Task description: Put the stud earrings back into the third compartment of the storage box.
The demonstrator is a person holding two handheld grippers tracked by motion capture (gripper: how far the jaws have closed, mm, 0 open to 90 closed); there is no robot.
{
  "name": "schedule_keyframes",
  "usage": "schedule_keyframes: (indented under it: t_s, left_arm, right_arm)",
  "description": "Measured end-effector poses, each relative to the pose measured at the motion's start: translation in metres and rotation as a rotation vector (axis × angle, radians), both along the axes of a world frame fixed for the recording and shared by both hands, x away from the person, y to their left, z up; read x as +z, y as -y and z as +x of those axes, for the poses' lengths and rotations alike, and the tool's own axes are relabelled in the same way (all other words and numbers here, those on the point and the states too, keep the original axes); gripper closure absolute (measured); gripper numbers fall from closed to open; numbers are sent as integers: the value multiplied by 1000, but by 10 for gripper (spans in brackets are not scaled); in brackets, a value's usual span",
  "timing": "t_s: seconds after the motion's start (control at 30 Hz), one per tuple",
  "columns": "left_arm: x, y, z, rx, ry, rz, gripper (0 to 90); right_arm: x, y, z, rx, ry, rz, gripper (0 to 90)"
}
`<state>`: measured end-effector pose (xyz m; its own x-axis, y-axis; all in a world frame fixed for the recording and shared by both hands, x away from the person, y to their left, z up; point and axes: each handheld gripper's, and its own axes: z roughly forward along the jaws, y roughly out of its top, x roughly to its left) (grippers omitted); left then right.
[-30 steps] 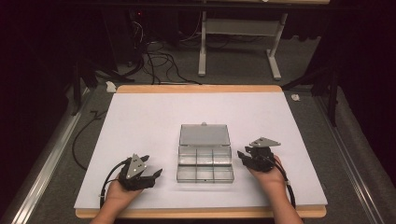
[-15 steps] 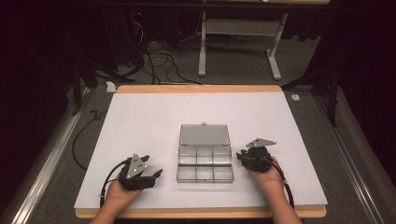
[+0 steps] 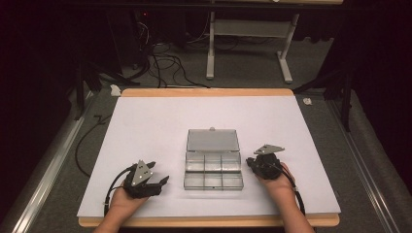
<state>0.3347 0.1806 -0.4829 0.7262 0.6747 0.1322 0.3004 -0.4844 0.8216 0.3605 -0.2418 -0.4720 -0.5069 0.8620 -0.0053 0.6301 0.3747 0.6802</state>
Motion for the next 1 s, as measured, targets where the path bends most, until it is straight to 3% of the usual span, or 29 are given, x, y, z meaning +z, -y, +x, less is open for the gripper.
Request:
schedule_keyframes:
  t_s: [0.07,0.2,0.33,0.47,0.53,0.63,0.87,1.0]
  left_arm:
    - [0,0,0,0,1,0,286]
    - [0,0,0,0,2,0,285]
    - [0,0,0,-1,-1,4,285]
    - [0,0,0,-1,-1,4,285]
    - [0,0,0,-1,-1,4,285]
    - [0,0,0,0,1,2,285]
    - [0,0,0,1,3,0,285]
    - [0,0,0,2,4,-1,285]
  right_arm:
    - [0,1,0,-2,-7,11,896]
    - [2,4,-2,0,-11,22,889]
    - [3,3,-2,-5,1,35,802]
    - [2,-5,6,1,8,54,769]
    - [-1,-8,10,-2,0,18,778]
    - [-1,-7,9,1,-7,14,857]
    - [2,-2,4,11,-27,12,859]
    - [2,10,-7,-20,-33,16,858]
